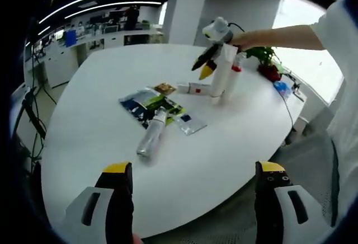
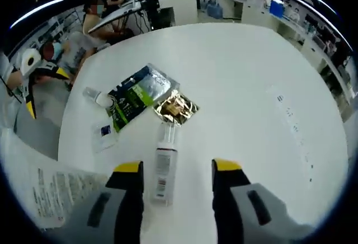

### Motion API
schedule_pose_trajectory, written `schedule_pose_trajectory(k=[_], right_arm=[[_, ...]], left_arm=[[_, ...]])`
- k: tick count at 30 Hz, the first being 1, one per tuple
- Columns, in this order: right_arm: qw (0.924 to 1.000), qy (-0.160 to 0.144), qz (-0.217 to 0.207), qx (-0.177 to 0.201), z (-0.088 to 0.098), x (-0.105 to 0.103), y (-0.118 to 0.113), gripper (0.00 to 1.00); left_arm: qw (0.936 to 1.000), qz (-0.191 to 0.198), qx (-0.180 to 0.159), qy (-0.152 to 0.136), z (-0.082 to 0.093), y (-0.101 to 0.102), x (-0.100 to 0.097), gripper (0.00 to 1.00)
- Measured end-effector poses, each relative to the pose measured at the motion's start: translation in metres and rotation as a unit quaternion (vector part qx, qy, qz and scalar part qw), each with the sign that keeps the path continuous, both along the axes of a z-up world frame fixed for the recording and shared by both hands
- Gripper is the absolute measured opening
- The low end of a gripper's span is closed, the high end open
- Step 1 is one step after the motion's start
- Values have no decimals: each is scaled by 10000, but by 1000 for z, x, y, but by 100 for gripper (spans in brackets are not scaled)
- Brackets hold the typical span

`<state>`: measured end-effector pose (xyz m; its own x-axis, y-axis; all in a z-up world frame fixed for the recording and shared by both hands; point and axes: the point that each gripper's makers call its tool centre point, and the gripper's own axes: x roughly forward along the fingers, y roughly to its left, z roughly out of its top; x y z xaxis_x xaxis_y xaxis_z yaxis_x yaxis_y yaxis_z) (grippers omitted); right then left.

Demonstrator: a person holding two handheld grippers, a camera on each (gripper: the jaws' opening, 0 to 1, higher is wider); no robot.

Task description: Arrange the skincare products in the storage area until every visible bottle or jar stands upright without overlapping.

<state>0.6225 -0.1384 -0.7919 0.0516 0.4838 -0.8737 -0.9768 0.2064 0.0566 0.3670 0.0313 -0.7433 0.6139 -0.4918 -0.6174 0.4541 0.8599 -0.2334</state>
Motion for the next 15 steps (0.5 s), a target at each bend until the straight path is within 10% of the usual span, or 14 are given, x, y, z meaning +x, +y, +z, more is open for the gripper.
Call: schedule_pose_trajectory(k=[15], right_arm=[[9974, 57, 531, -492, -24, -12, 13, 33]], left_arm=[[10000, 48, -60, 56, -2, 1, 1, 86]])
